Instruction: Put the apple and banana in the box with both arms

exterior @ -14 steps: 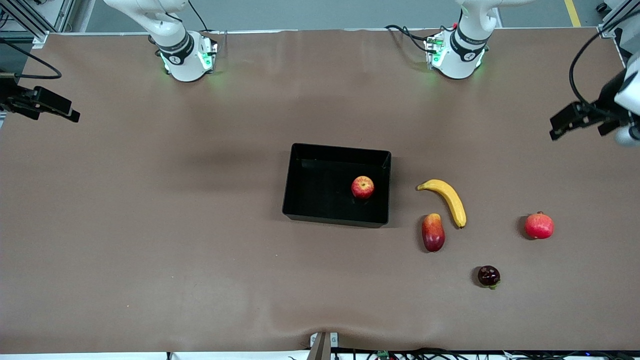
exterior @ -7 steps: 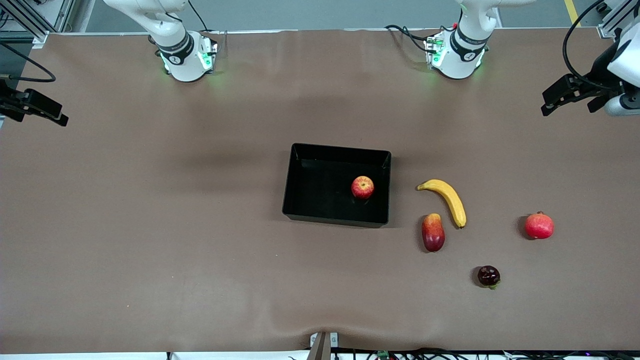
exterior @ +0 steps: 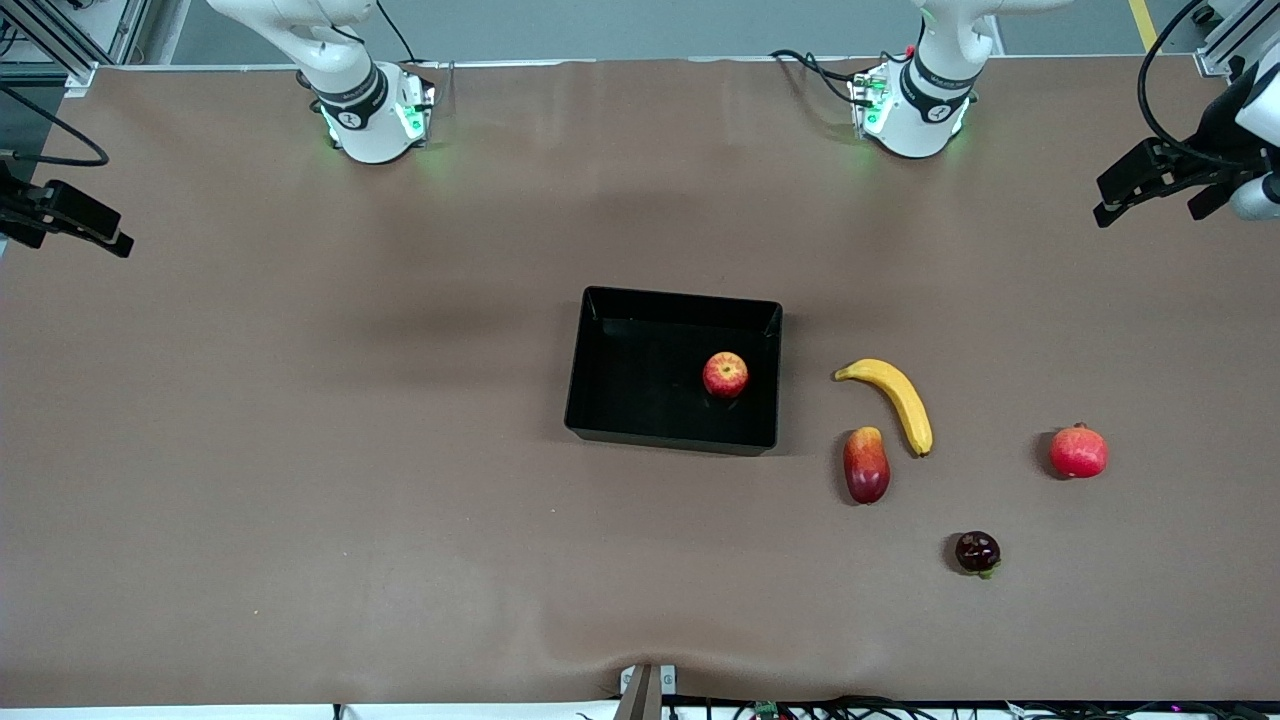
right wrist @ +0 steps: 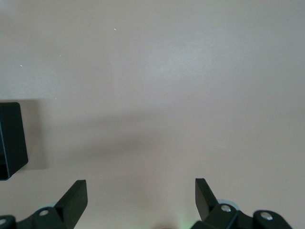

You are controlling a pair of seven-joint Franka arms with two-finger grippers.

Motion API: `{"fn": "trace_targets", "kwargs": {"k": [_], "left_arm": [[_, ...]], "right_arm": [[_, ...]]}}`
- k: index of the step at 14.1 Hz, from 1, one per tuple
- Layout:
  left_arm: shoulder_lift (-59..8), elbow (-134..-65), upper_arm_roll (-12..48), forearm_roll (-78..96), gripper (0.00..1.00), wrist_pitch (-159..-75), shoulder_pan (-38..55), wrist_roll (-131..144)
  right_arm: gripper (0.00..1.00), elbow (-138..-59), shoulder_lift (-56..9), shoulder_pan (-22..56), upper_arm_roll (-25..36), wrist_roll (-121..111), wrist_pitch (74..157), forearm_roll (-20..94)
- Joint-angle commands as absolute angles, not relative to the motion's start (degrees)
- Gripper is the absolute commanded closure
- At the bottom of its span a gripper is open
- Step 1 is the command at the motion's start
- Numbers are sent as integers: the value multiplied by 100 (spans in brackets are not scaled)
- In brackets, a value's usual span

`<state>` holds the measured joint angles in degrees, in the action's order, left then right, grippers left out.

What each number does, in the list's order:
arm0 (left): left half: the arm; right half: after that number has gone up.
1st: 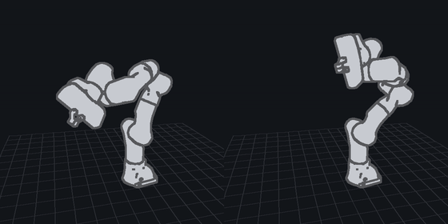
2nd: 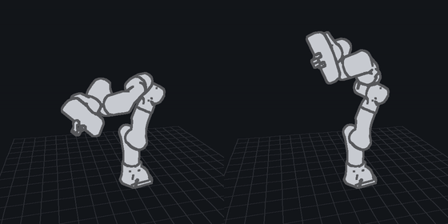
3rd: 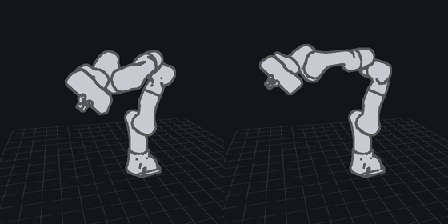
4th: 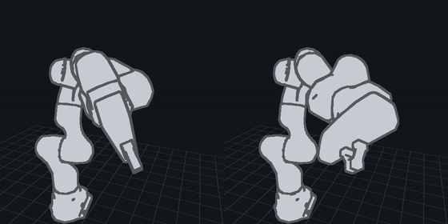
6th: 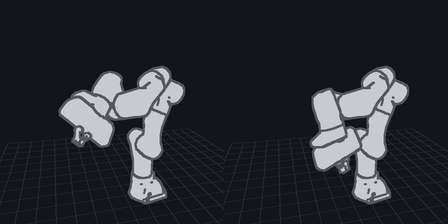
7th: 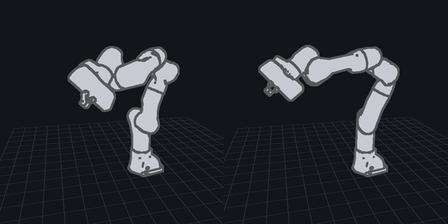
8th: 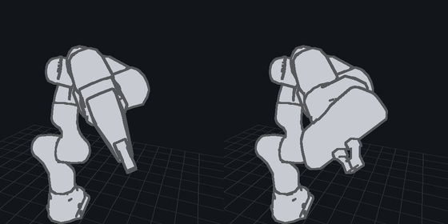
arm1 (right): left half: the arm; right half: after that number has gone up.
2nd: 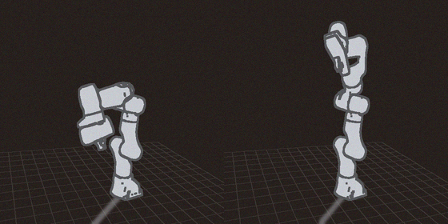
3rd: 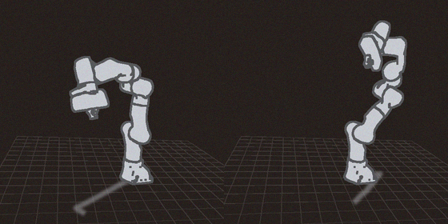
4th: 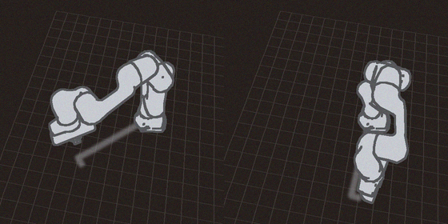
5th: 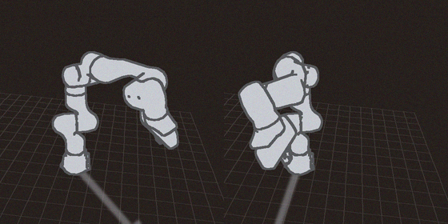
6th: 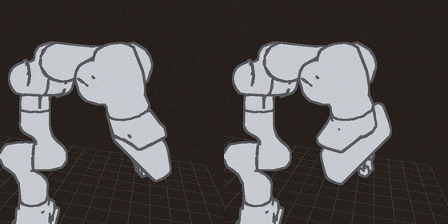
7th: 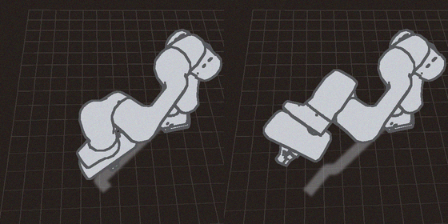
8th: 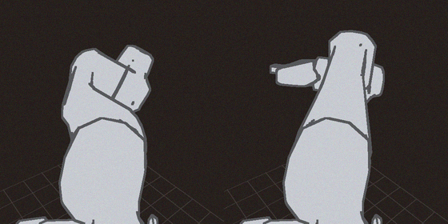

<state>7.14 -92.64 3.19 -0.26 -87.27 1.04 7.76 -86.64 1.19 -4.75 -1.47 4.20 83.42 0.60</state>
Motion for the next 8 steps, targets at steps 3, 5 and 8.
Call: {"fn": "trace_targets", "kwargs": {"k": [3, 5, 8], "left_arm": [[773, -9185, 281, -9, 0, -8508, 114, 773], [747, -9185, 281, -17, 0, -8499, 123, 782], [747, -9193, 281, -18, 0, -8473, 97, 773]], "right_arm": [[0, -8631, 132, -518, -114, 492, 8341, 70], [0, -8631, 132, -519, -114, 492, 8306, 70], [0, -8631, 132, -475, -123, 501, 8314, 79]]}}
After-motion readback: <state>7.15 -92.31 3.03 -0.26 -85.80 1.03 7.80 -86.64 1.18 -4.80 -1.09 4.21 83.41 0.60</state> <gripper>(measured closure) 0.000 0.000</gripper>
